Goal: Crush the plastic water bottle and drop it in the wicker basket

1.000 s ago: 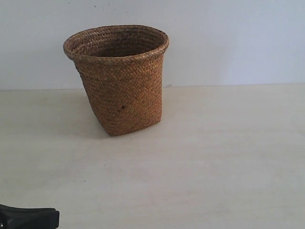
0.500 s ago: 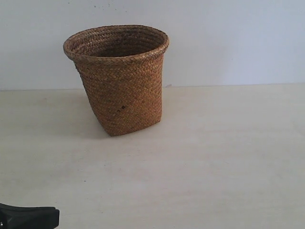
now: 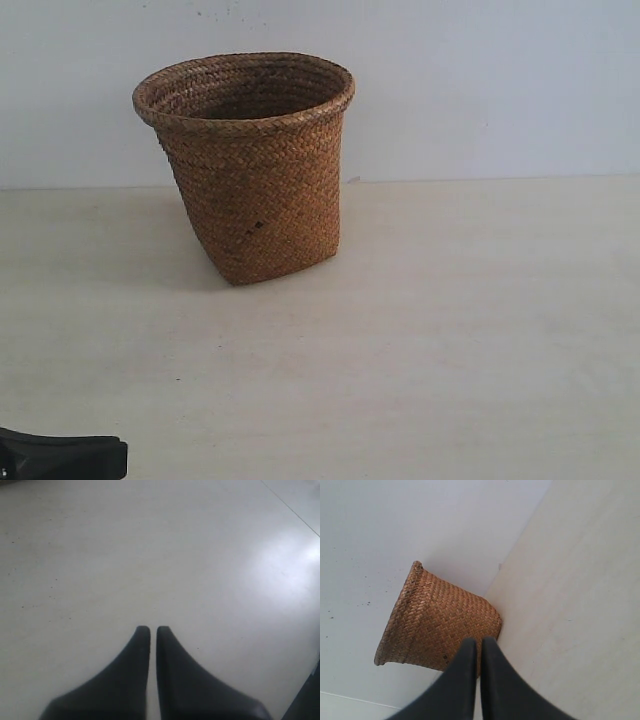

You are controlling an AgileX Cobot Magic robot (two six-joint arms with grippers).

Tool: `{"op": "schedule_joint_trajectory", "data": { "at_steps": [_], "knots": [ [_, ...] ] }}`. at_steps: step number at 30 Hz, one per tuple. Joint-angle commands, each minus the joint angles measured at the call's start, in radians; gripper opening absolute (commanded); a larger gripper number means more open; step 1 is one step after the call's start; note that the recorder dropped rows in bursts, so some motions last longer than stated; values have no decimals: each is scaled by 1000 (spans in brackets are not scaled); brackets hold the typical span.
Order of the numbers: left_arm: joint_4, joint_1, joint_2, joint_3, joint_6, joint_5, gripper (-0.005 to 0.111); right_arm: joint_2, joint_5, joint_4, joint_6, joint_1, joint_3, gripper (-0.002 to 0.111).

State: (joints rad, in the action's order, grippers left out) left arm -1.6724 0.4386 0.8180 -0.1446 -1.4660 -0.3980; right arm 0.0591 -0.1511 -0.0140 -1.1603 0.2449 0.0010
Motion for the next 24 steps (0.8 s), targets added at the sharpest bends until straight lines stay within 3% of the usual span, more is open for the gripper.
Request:
{"op": "schedule_joint_trajectory", "data": {
  "at_steps": [1,7,10,17,24],
  "knots": [
    [-8,4,-4,6,-7,-10,4,-5,5,1,8,-5,-1,0],
    [-8,-1,-14,6,-7,-10,4,-5,5,1,8,-5,-1,0],
    [-8,-48,-70,6,-7,-14,4,-5,5,1,8,-5,-1,0],
    [-16,-206,-421,13,-96,26,4,-5,5,1,8,-5,-1,0],
    [-38,-316,-760,59,-83,89,4,-5,5,1,8,-5,-1,0]
  ]
}}
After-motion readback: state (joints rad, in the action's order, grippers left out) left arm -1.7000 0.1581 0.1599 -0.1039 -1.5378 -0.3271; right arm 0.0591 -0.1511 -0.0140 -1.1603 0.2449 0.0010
